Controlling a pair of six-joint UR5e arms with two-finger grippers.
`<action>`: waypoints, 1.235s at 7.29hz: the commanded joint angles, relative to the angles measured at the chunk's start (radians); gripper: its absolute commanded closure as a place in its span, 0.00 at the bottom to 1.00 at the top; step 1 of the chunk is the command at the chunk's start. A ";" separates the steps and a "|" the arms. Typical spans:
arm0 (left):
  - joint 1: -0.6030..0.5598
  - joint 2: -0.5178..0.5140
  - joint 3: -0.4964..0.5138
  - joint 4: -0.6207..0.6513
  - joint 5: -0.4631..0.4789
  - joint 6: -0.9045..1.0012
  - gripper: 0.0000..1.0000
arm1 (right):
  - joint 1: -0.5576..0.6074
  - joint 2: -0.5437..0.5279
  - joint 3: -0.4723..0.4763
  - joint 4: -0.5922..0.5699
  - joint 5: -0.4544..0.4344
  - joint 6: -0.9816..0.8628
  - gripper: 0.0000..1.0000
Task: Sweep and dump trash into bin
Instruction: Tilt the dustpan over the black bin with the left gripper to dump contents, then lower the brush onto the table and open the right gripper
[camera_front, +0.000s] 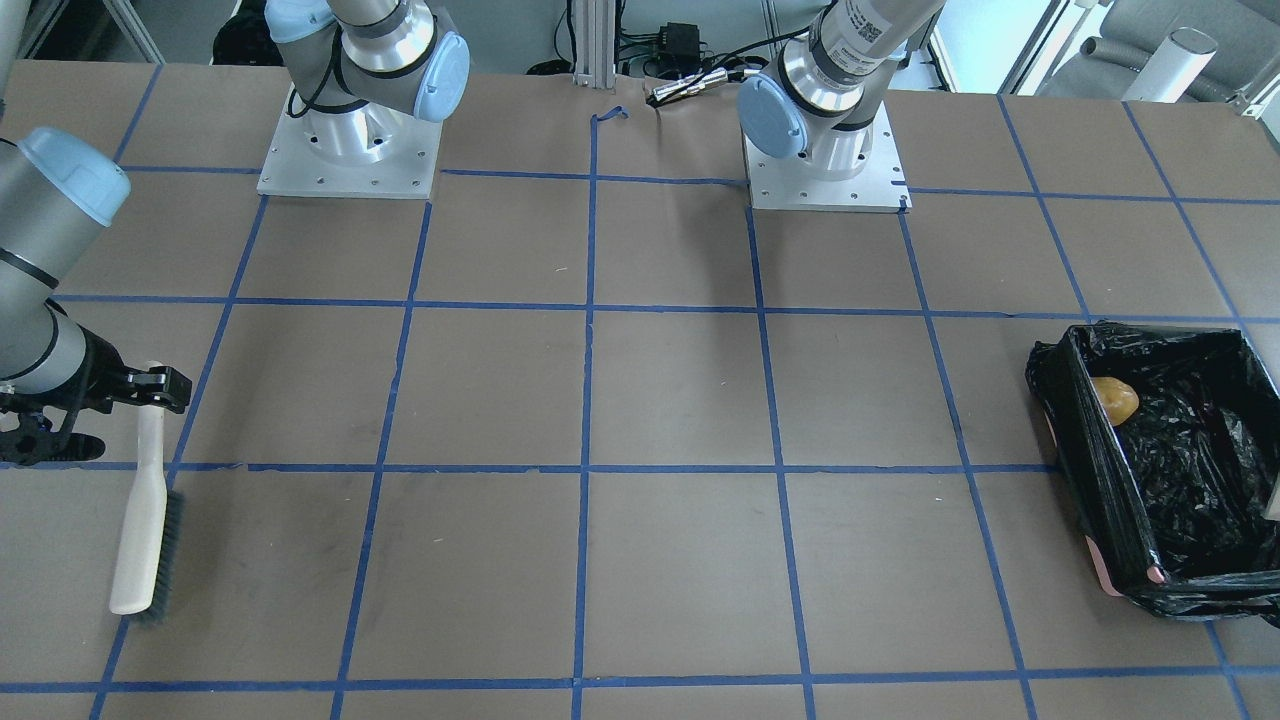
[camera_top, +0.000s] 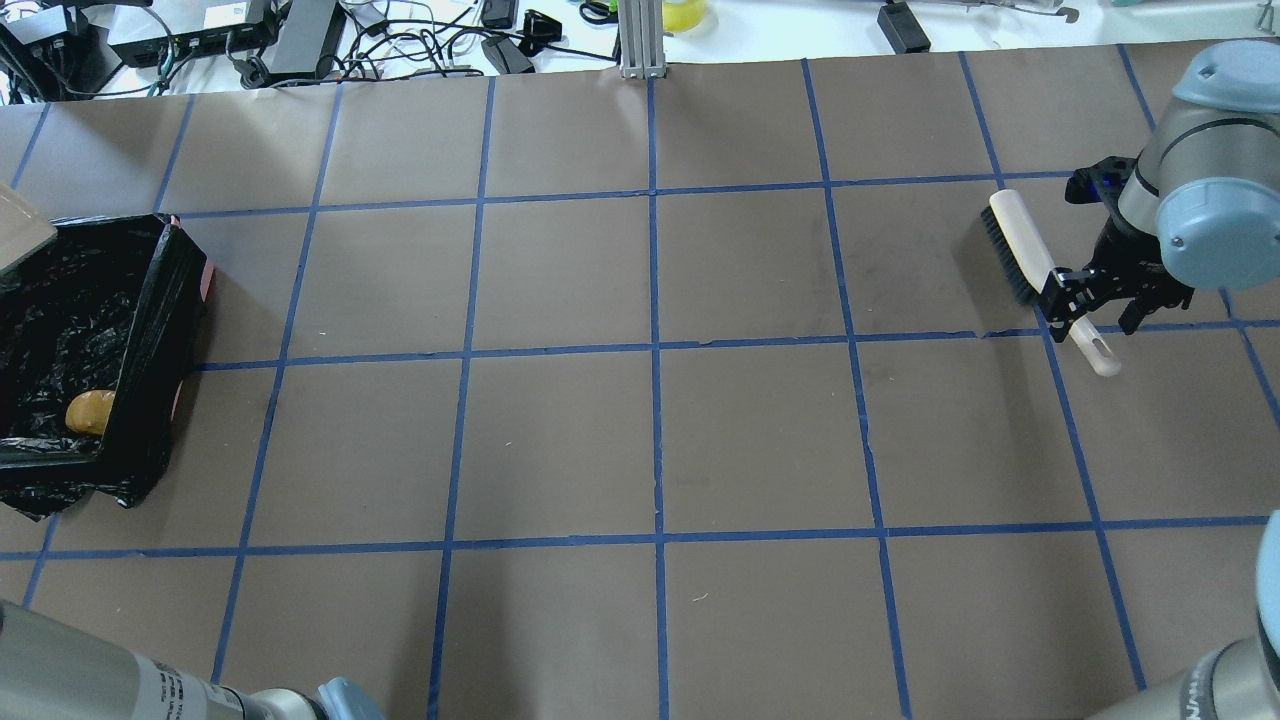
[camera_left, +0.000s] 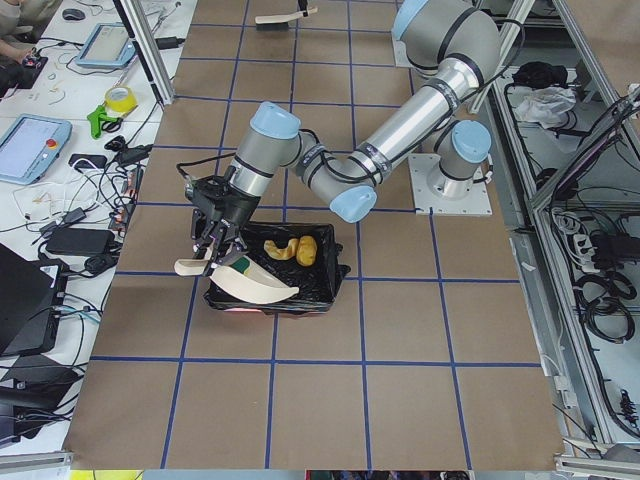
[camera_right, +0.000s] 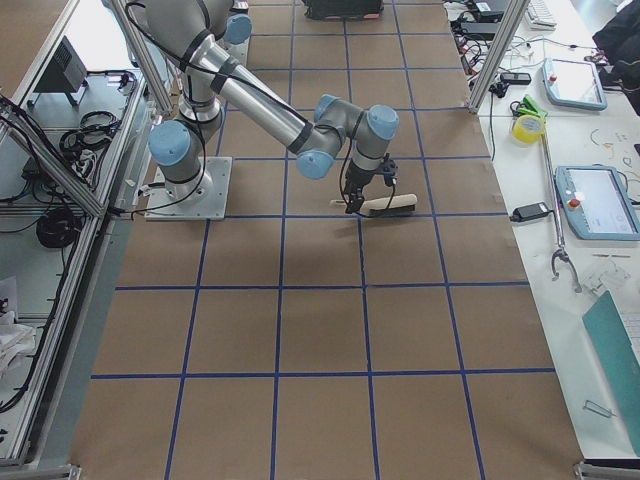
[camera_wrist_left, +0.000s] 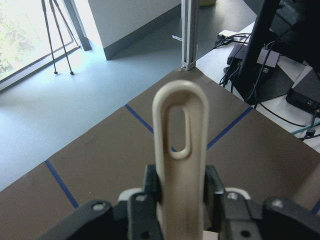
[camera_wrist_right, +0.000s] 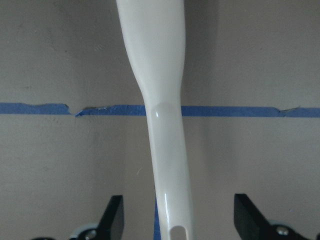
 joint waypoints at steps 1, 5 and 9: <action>-0.045 0.006 -0.049 0.146 0.023 0.073 1.00 | 0.014 -0.060 -0.112 0.094 0.010 -0.001 0.03; -0.097 0.043 -0.117 0.306 0.026 0.187 1.00 | 0.091 -0.205 -0.351 0.496 0.030 0.037 0.01; -0.105 0.049 -0.138 0.349 0.038 0.232 1.00 | 0.380 -0.296 -0.353 0.585 0.071 0.400 0.00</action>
